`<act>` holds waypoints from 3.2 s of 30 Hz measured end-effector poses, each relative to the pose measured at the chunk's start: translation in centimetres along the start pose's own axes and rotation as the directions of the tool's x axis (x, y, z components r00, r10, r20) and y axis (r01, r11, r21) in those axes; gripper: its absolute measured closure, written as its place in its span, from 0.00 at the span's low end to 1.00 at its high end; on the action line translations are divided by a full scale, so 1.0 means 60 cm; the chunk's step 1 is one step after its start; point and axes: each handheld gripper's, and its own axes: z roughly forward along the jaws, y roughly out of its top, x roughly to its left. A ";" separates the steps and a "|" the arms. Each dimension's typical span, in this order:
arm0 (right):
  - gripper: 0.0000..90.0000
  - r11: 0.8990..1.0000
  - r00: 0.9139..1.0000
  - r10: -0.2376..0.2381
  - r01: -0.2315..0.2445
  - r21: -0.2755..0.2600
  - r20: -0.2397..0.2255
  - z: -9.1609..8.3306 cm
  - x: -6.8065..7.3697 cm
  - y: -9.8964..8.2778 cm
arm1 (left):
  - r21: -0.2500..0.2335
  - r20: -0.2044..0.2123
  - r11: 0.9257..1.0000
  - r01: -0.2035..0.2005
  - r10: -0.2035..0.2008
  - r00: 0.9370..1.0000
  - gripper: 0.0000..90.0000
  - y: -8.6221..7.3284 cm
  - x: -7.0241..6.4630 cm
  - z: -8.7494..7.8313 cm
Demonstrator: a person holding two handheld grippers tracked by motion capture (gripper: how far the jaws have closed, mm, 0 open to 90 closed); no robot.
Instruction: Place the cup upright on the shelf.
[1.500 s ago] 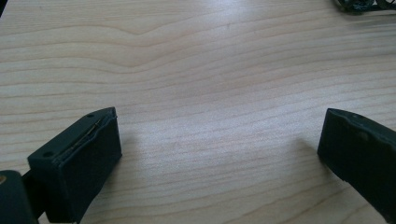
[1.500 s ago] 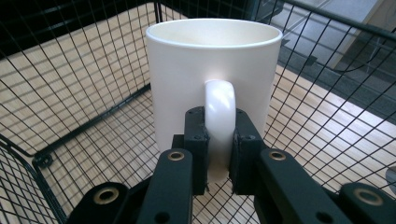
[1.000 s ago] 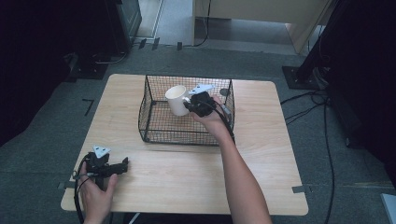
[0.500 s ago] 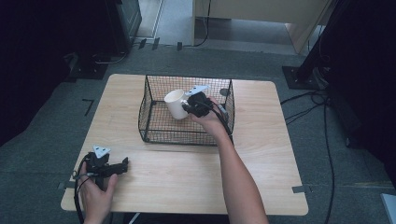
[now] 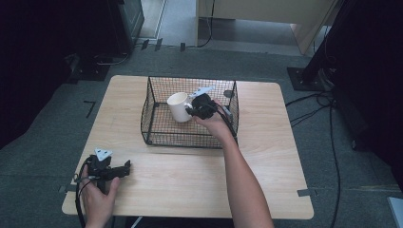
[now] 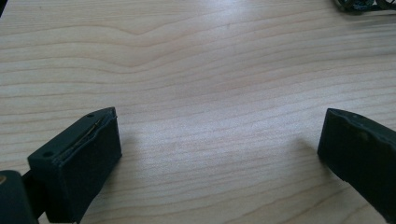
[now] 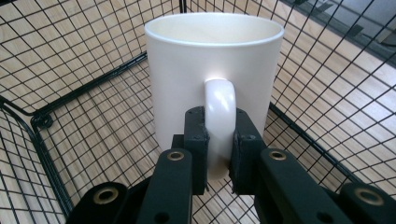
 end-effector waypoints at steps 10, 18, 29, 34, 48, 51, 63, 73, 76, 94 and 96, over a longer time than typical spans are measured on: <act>0.90 1.000 1.000 -0.005 0.005 0.030 -0.007 0.005 -0.009 -0.009 | 0.001 0.000 1.000 -0.001 0.001 1.000 0.00 0.000 0.000 0.000; 0.89 0.998 1.000 -0.025 0.025 0.053 -0.008 0.010 -0.005 -0.009 | 0.001 0.000 1.000 0.000 0.000 1.000 0.00 0.000 0.000 0.000; 0.89 0.996 1.000 -0.008 0.008 0.085 0.006 0.014 -0.008 -0.012 | 0.001 0.000 1.000 -0.001 0.001 1.000 0.00 0.000 0.000 0.000; 0.89 0.995 1.000 -0.003 0.001 0.101 0.012 0.016 -0.009 -0.013 | 0.001 0.000 1.000 -0.001 0.001 1.000 0.00 0.000 0.000 0.000; 0.87 0.991 1.000 -0.011 0.008 0.136 0.021 0.015 -0.010 -0.015 | 0.001 0.000 1.000 0.000 0.000 1.000 0.00 0.000 0.000 0.000; 0.86 0.990 1.000 -0.006 0.003 0.138 0.021 0.011 -0.013 -0.017 | 0.001 0.000 1.000 -0.001 0.001 1.000 0.00 0.000 0.000 0.000; 0.57 0.996 0.999 0.013 -0.016 0.091 0.037 -0.009 -0.011 -0.010 | 0.001 0.000 1.000 -0.001 0.001 1.000 0.00 0.000 0.000 0.000; 0.32 1.000 0.997 0.022 -0.023 0.014 0.071 -0.038 -0.001 0.006 | 0.001 0.000 1.000 -0.001 0.001 1.000 0.00 0.000 0.000 0.000; 0.30 1.000 0.996 0.023 -0.023 -0.005 0.082 -0.046 -0.001 0.009 | 0.001 0.000 1.000 -0.001 0.001 1.000 0.00 0.000 0.000 0.000; 0.13 0.997 0.997 0.045 -0.041 -0.061 0.060 -0.106 0.043 -0.001 | 0.001 0.000 1.000 -0.001 0.001 1.000 0.00 0.000 0.000 0.000; 0.11 0.997 0.997 0.046 -0.042 -0.061 0.063 -0.109 0.045 -0.004 | 0.001 0.000 1.000 -0.001 0.001 1.000 0.00 0.000 0.000 0.000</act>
